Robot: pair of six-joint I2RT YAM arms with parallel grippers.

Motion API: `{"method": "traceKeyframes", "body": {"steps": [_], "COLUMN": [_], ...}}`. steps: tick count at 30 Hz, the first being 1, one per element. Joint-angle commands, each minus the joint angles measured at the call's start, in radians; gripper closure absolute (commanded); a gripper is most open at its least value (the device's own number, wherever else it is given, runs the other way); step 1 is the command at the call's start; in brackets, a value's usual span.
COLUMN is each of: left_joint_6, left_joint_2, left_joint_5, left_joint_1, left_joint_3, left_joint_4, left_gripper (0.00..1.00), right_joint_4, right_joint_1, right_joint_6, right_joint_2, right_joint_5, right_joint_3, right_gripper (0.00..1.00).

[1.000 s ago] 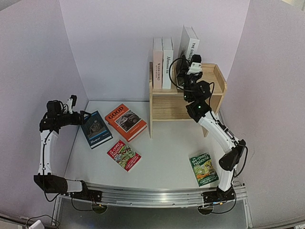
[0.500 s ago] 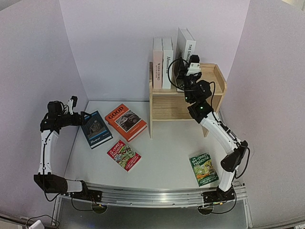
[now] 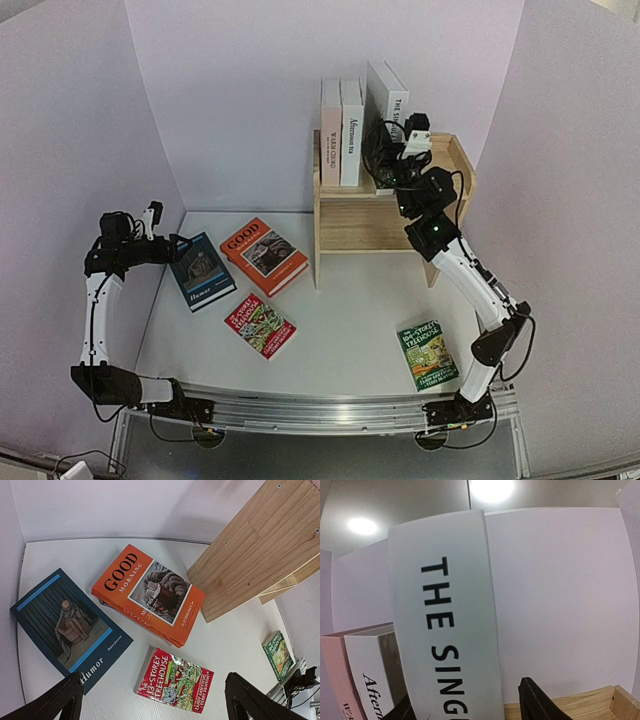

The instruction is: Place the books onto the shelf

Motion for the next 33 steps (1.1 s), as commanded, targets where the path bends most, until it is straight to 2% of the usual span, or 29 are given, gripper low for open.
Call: {"method": "traceKeyframes", "body": {"steps": [1,8,12,16,19,22,25,33], "left_joint_6": [0.019,0.025,0.025,0.025,0.021,0.018,0.015,0.030], "left_joint_2": [-0.007,-0.006,-0.006,-0.008,-0.011,-0.013,-0.017,-0.033], "left_joint_5": [0.012,0.014,0.017,0.020,0.026,0.028,0.028,0.016], "left_joint_1": [-0.003,-0.002,-0.003,-0.003,-0.004,-0.006,-0.007,-0.006], "left_joint_3": [0.003,-0.006,-0.013,-0.021,-0.028,-0.033,-0.036,-0.042], "left_joint_4": [0.003,0.001,0.002,0.004,0.005,0.006,0.007,-0.016], "left_gripper": [0.01,0.01,0.01,0.01,0.01,0.01,0.02,0.02], "right_joint_4": [0.000,-0.131,-0.233,-0.320,-0.495,-0.632,-0.642,-0.642], "right_joint_1": [0.003,0.003,0.003,-0.002,-0.070,-0.177,-0.272,-0.371], "right_joint_6": [0.050,0.134,0.177,0.211,0.307,0.431,0.529,0.586], "right_joint_2": [-0.092,-0.174,-0.214,-0.272,-0.261,-0.227,-0.225,-0.186], "right_joint_5": [-0.021,-0.108,-0.219,-0.198,-0.228,-0.361,-0.533,-0.856], "right_joint_3": [-0.045,-0.080,-0.078,-0.103,-0.045,-0.003,-0.044,-0.047], "right_gripper": [0.39,0.23,0.17,0.19,0.19,0.19,0.25,0.25]}}
